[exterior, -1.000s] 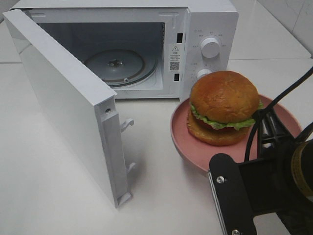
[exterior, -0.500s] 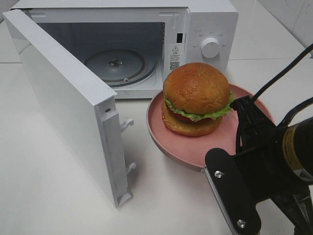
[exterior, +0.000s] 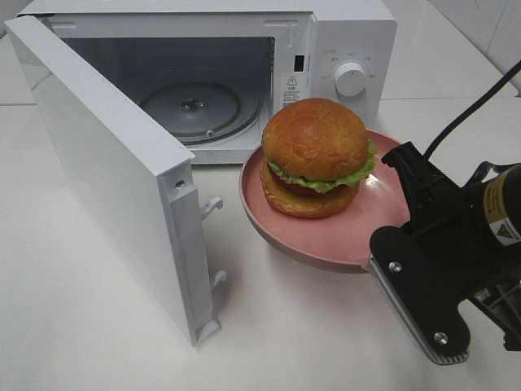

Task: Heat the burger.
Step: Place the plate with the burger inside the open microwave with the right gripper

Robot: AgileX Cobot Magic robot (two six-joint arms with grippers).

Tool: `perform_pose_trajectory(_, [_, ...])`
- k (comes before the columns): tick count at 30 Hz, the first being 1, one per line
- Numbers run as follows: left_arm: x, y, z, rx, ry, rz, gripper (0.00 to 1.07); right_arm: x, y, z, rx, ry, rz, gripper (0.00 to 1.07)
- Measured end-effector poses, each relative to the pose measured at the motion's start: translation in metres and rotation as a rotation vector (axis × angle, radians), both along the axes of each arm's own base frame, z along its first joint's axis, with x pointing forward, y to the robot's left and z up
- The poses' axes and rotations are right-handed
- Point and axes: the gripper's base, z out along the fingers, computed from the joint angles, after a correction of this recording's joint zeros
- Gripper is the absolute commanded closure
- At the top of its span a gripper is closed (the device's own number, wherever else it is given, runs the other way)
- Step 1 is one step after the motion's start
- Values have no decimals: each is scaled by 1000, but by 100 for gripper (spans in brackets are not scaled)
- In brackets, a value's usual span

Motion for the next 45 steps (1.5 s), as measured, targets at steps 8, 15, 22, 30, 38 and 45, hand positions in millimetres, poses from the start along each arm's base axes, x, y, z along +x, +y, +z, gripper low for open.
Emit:
perform_pose_trajectory(8, [0, 0, 0, 0, 0, 0, 7, 7, -14, -2, -51, 41, 119, 107])
perform_pose_trajectory(15, [0, 0, 0, 0, 0, 0, 7, 12, -13, -5, 1, 54, 155, 107])
perform_pose_trajectory(22, [0, 0, 0, 0, 0, 0, 7, 21, -5, -16, -9, 103, 184, 107])
perform_pose_trajectory(30, [0, 0, 0, 0, 0, 0, 7, 41, 10, -10, 37, 47, 178, 107])
perform_pose_trajectory(38, [0, 0, 0, 0, 0, 0, 7, 52, 28, -17, 26, 68, 211, 107])
perform_pose_trajectory(45, [0, 0, 0, 0, 0, 0, 7, 67, 44, -21, 23, 73, 228, 107])
